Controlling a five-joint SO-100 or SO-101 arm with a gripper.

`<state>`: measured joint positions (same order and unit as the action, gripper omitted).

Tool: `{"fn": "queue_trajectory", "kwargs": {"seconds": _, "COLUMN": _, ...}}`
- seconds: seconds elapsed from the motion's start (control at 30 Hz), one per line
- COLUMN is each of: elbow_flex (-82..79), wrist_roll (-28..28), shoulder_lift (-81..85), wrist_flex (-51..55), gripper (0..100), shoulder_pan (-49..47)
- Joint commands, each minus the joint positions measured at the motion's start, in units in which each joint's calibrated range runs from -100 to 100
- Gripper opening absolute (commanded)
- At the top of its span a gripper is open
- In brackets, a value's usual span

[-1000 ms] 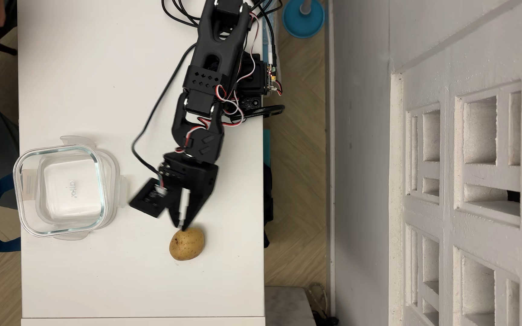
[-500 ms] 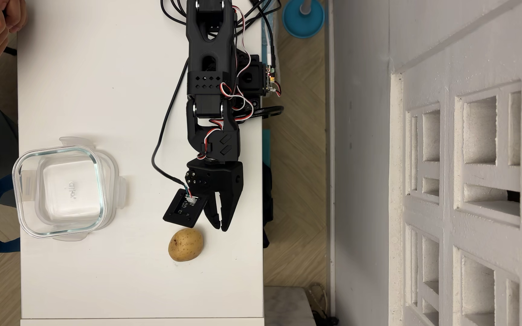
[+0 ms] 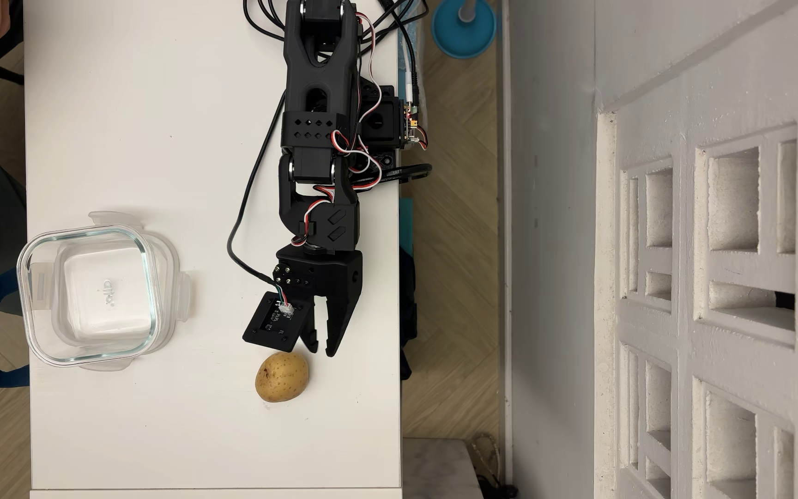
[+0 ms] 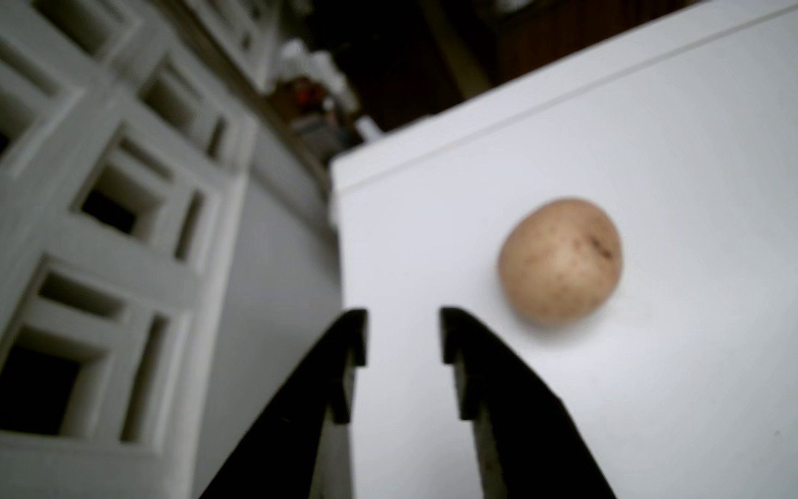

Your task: Grab the potato and put it in box

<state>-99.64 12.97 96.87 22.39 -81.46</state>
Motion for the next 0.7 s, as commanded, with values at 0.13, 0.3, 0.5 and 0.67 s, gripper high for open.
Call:
{"fn": "queue_trajectory", "kwargs": {"seconds": 0.13, "elbow_flex": 0.2, "wrist_roll": 0.3, "shoulder_lift": -2.3, "wrist_flex": 0.7, "gripper": 19, "shoulder_pan": 2.7}}
{"fn": "queue_trajectory", "kwargs": {"seconds": 0.3, "elbow_flex": 2.0, "wrist_roll": -0.2, "shoulder_lift": -8.0, "wrist_flex": 0.2, "gripper": 22, "shoulder_pan": 3.0}}
{"fn": "queue_trajectory", "kwargs": {"seconds": 0.5, "elbow_flex": 11.3, "wrist_roll": 0.3, "shoulder_lift": -22.5, "wrist_flex": 0.7, "gripper": 27, "shoulder_pan": 5.9}}
{"fn": "queue_trajectory", "kwargs": {"seconds": 0.67, "elbow_flex": 21.1, "wrist_roll": 0.4, "shoulder_lift": -38.4, "wrist_flex": 0.5, "gripper": 31, "shoulder_pan": 5.1}}
